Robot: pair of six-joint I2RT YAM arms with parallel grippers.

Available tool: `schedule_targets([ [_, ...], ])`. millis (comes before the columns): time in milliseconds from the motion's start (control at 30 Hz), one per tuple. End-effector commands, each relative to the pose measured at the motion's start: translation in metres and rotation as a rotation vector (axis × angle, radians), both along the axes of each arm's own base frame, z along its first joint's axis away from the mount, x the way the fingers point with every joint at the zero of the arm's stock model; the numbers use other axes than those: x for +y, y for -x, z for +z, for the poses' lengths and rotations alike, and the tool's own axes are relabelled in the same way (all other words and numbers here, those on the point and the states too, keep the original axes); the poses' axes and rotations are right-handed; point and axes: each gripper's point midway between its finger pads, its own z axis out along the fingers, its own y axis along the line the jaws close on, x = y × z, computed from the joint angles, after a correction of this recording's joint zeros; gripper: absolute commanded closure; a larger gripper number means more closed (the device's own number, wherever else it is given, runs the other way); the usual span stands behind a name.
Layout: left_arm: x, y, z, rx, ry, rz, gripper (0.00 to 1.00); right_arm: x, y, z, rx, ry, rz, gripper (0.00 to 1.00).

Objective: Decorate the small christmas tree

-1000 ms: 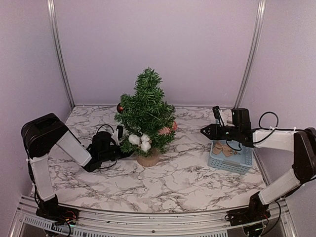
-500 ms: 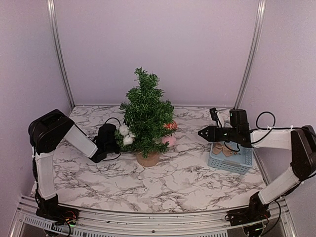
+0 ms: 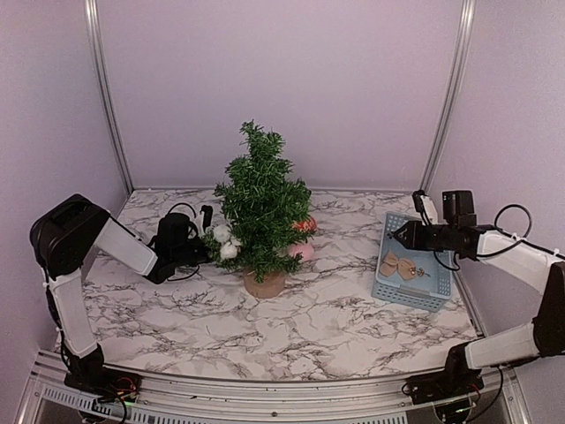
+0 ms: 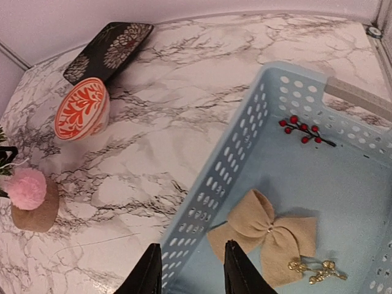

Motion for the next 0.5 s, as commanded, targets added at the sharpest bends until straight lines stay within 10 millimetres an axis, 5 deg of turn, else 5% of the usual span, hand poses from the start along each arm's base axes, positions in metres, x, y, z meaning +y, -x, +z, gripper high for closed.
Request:
schedule_targets([
  [0,0.005,0.006,0.005,0.001,-0.009,-0.004,0.49,-0.031,0.006,-0.032,0.133,0.088,-0.103,0.67],
  [467,0.008,0.015,0.021,-0.025,0.000,-0.016,0.46,-0.052,-0.020,-0.089,0.267,0.206,-0.156,0.68],
])
